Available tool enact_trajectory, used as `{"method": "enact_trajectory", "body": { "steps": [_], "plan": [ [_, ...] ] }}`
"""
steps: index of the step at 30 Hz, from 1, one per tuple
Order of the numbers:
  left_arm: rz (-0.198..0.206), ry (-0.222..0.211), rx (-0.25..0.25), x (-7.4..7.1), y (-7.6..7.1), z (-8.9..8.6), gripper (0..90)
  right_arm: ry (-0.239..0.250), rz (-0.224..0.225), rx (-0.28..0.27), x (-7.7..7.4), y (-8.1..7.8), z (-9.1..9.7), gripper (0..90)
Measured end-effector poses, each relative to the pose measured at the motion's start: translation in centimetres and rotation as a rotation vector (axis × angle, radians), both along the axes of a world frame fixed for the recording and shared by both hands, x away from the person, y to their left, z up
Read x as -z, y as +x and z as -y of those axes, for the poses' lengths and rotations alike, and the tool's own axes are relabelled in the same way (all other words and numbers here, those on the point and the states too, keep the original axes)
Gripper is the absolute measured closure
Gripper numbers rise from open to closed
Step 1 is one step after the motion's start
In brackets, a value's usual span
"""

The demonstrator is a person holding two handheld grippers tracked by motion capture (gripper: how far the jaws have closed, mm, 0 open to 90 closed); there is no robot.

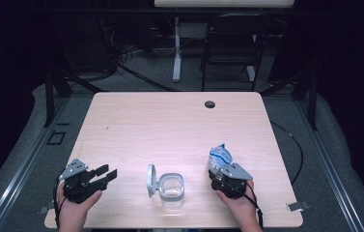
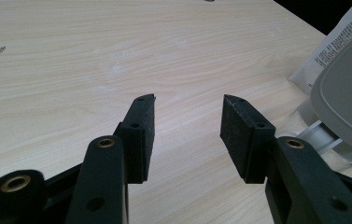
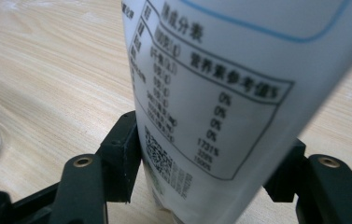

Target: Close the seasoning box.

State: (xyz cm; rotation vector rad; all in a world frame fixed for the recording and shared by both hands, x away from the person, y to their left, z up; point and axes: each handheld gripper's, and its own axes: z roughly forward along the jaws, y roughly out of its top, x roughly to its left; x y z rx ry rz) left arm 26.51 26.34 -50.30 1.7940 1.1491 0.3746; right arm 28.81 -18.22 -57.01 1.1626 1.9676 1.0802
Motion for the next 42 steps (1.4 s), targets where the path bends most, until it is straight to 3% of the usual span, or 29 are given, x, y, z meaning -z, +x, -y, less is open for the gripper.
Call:
{"method": "enact_trajectory", "body": {
  "steps": [42],
  "plan": [
    [0.0,-0.009,-0.008,0.03,0.0,-0.27,55.5,-0.005,0.0,-0.015,0.06,0.15,0.17,40.2]
  ]
}}
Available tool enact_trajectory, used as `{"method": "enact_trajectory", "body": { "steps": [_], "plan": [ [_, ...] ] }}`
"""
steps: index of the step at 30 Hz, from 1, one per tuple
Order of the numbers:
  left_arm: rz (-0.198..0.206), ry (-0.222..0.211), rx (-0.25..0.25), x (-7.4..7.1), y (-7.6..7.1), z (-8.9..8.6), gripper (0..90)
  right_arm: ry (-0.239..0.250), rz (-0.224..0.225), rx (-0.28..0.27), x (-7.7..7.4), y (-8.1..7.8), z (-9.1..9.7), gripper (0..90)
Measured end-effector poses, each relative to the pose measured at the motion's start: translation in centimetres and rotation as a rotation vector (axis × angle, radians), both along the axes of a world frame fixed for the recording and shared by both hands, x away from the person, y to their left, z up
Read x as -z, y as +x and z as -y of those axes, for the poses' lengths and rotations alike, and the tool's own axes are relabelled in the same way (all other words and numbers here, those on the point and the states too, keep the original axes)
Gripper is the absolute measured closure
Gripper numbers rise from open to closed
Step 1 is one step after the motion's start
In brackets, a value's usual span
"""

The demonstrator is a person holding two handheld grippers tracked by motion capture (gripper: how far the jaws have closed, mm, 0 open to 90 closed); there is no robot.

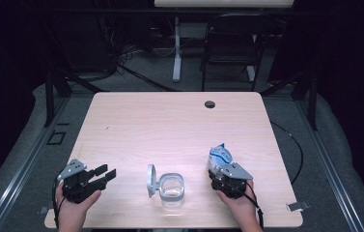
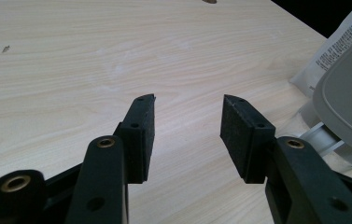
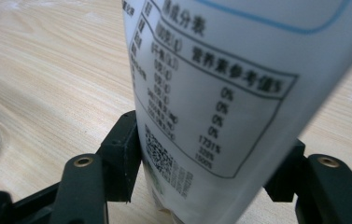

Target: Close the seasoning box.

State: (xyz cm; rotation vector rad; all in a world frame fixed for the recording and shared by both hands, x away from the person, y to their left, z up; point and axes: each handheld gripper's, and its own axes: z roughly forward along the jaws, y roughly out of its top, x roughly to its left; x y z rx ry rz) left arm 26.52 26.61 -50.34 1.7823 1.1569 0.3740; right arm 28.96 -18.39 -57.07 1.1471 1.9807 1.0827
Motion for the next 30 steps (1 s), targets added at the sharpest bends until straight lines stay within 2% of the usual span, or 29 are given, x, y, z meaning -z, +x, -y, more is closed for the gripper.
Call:
{"method": "enact_trajectory", "body": {
  "steps": [19,30],
  "plan": [
    [-0.001,-0.002,-0.006,-0.01,0.03,-0.15,55.5,-0.01,0.007,-0.049,-0.06,0.06,0.36,43.9],
    [0.001,-0.003,-0.007,-0.05,0.05,-0.25,55.5,-0.044,0.004,-0.073,-0.36,-0.03,0.26,44.0]
  ]
}}
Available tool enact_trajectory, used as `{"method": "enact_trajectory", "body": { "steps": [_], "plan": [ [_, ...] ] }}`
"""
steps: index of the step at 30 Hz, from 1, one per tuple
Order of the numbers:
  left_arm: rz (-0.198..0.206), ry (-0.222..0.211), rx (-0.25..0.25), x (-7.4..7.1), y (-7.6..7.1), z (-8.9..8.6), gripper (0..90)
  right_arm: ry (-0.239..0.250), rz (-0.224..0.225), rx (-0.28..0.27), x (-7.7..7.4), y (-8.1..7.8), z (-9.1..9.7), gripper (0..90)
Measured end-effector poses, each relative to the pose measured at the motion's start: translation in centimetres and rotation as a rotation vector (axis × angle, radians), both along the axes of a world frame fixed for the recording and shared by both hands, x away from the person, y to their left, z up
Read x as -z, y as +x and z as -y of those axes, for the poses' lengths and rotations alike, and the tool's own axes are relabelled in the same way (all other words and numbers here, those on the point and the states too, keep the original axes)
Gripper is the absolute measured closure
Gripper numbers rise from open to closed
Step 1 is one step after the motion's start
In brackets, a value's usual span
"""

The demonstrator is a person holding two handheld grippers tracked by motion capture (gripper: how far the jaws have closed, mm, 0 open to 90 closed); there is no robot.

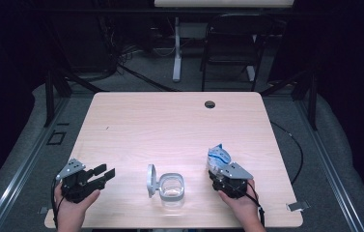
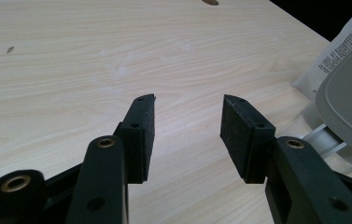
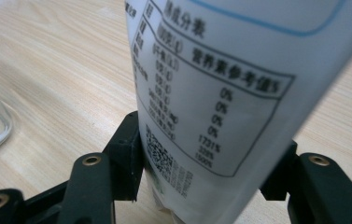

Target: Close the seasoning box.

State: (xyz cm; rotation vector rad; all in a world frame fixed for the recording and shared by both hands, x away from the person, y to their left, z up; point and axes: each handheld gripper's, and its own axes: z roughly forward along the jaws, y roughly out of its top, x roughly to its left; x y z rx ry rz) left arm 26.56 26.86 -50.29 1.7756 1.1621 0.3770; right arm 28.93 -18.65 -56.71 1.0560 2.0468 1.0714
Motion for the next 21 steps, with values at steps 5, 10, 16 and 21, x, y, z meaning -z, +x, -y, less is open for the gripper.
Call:
{"method": "enact_trajectory", "body": {
  "steps": [5,10,16,21],
  "plan": [
    [-0.001,0.002,-0.002,0.0,0.0,0.0,55.5,-0.014,0.01,-0.014,-0.2,-0.2,-0.4,44.1],
    [-0.002,-0.003,-0.002,0.0,0.0,-0.2,55.5,-0.011,0.022,-0.024,-0.6,-0.4,-0.5,44.0],
    [-0.003,-0.005,-0.003,0.0,0.0,-0.2,55.4,0.001,0.029,-0.03,-1.1,-0.6,-0.4,44.0],
    [-0.007,0.0,0.001,0.1,0.0,-0.1,55.3,-0.004,0.036,-0.043,-1.5,-0.8,-0.5,44.0]
  ]
}}
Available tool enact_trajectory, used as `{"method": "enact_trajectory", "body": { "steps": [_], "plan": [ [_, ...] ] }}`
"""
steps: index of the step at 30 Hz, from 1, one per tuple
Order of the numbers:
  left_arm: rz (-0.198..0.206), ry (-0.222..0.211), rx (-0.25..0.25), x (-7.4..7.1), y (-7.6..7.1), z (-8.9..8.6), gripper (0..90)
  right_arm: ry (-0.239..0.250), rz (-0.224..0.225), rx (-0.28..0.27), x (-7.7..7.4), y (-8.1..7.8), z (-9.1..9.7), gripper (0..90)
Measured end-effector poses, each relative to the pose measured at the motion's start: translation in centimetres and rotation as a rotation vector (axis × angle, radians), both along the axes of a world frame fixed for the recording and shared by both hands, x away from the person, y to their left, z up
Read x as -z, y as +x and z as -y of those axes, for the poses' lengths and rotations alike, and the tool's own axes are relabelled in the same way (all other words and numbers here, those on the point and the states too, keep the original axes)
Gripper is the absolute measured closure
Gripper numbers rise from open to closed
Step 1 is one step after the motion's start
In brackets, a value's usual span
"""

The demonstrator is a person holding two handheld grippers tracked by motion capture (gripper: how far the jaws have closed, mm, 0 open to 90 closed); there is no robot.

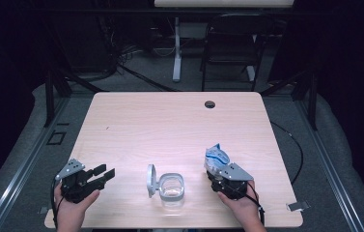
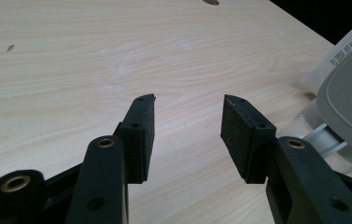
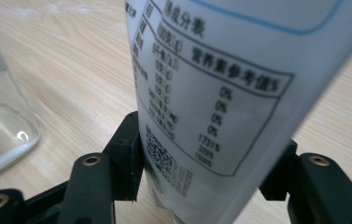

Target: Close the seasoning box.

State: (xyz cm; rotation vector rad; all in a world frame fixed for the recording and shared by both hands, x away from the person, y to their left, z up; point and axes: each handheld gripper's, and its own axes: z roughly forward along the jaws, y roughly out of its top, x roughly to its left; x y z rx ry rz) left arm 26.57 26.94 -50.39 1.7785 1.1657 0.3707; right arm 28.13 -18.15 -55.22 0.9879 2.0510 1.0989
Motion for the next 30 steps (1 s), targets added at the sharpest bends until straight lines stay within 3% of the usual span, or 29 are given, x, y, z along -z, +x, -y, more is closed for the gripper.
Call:
{"method": "enact_trajectory", "body": {
  "steps": [16,30],
  "plan": [
    [0.0,0.002,-0.001,0.0,0.0,0.0,55.2,-0.007,0.04,-0.038,-1.1,-0.7,-0.4,44.0],
    [0.004,-0.001,-0.008,-0.2,-0.1,-0.3,55.2,-0.081,0.088,-0.091,-2.7,-1.2,-1.7,44.0]
  ]
}}
